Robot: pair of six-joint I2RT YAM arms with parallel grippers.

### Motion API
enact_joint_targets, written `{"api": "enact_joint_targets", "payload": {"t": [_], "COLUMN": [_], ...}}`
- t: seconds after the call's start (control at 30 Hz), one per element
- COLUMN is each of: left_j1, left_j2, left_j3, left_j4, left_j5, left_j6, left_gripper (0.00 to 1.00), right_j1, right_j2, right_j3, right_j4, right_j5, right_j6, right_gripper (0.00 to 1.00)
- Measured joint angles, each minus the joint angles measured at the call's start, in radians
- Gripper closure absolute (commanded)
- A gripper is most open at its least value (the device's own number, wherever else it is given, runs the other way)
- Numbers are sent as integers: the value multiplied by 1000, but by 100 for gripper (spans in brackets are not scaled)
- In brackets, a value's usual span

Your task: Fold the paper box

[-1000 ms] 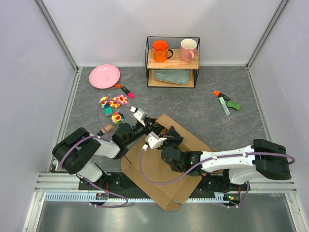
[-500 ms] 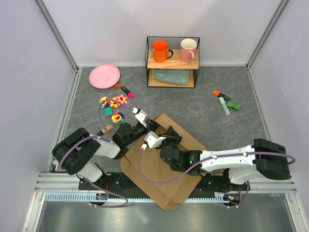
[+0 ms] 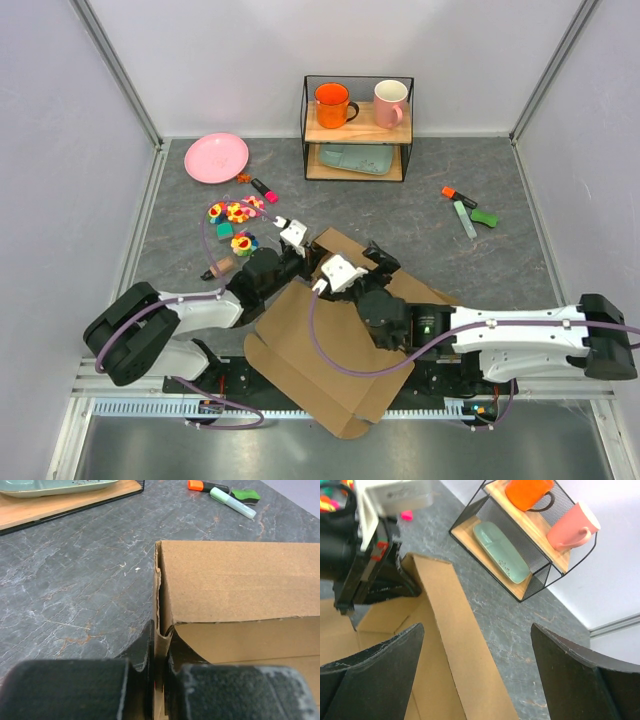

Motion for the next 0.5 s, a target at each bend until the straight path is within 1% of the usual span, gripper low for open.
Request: {"api": "enact_joint_targets", "payload": {"t": [0.13,0.23,0.37,0.5], "left_j1": [-29,-67,-111,-152], "left_j2": [-7,-8,-2,23], "left_j3": [0,1,8,27], "left_j4": [-10,-13,-14,-13], "left_j5": [-56,-110,-180,-256], "left_j6": [14,42,77,100], "left_gripper": [98,98,98,98], "right_j1": [-3,-23,-82,-111], "right_j2": [-55,-67,-33,10], "right_j3": [23,29,52,51], "right_j4": [1,-2,-36,-69], "right_j5": [11,14,20,12], "right_j6": [47,81,134,160], "right_gripper": [4,3,2,2]}}
